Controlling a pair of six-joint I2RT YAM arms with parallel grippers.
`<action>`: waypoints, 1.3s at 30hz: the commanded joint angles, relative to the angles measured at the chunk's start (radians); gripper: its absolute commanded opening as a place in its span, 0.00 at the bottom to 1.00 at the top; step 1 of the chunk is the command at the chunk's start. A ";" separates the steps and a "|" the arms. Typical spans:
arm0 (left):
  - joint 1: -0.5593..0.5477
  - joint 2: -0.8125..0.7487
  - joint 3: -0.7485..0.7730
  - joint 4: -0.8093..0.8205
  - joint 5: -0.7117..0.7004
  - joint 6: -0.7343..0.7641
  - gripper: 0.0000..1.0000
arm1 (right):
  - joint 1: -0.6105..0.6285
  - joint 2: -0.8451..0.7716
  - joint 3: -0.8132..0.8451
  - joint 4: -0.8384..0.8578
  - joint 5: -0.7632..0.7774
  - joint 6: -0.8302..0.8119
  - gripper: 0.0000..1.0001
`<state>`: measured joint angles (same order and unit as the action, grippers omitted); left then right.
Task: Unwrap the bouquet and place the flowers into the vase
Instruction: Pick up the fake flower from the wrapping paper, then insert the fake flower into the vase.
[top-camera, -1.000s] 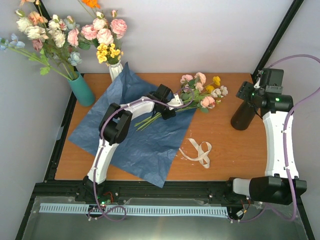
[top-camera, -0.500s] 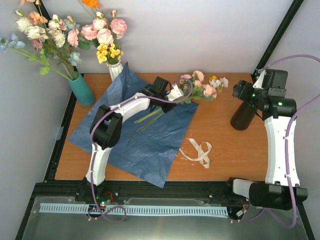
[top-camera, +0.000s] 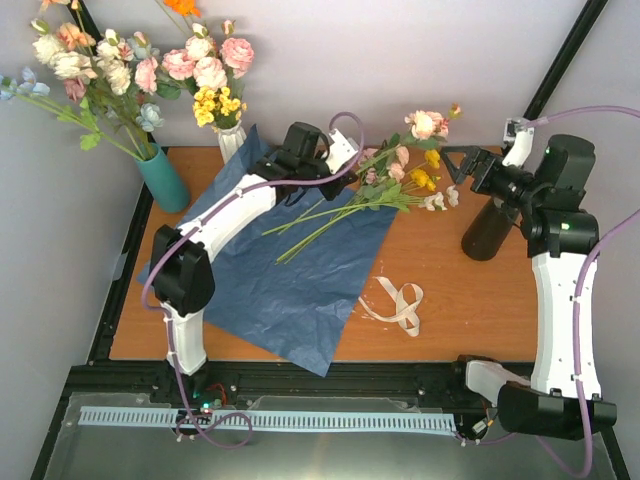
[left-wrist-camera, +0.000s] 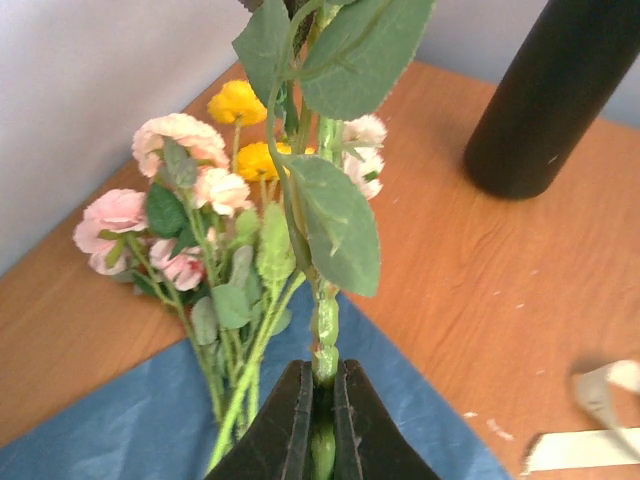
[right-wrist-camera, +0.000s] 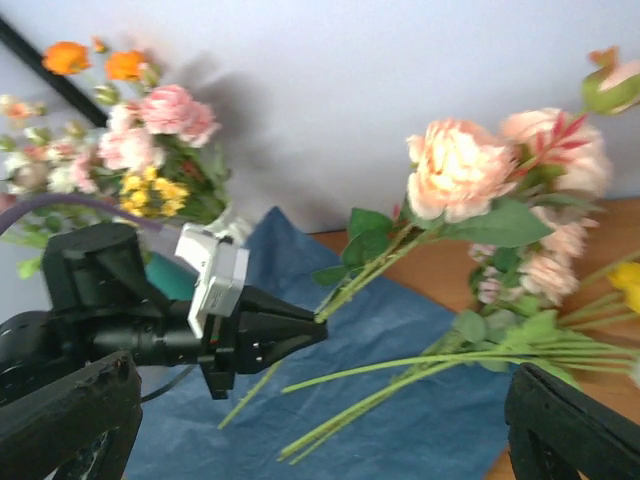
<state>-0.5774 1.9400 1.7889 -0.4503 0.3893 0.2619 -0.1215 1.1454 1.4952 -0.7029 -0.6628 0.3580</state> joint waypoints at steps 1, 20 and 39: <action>0.020 -0.093 -0.016 0.062 0.200 -0.215 0.00 | 0.040 -0.047 -0.091 0.166 -0.143 0.085 0.96; 0.001 -0.381 -0.308 0.498 0.534 -0.607 0.01 | 0.497 -0.001 -0.143 0.394 0.182 0.209 0.68; -0.032 -0.495 -0.435 0.503 0.447 -0.589 0.47 | 0.620 0.058 -0.001 0.286 0.378 0.119 0.03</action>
<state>-0.6029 1.5085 1.3861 0.0566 0.8886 -0.3367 0.4961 1.2282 1.4246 -0.3584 -0.3683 0.5430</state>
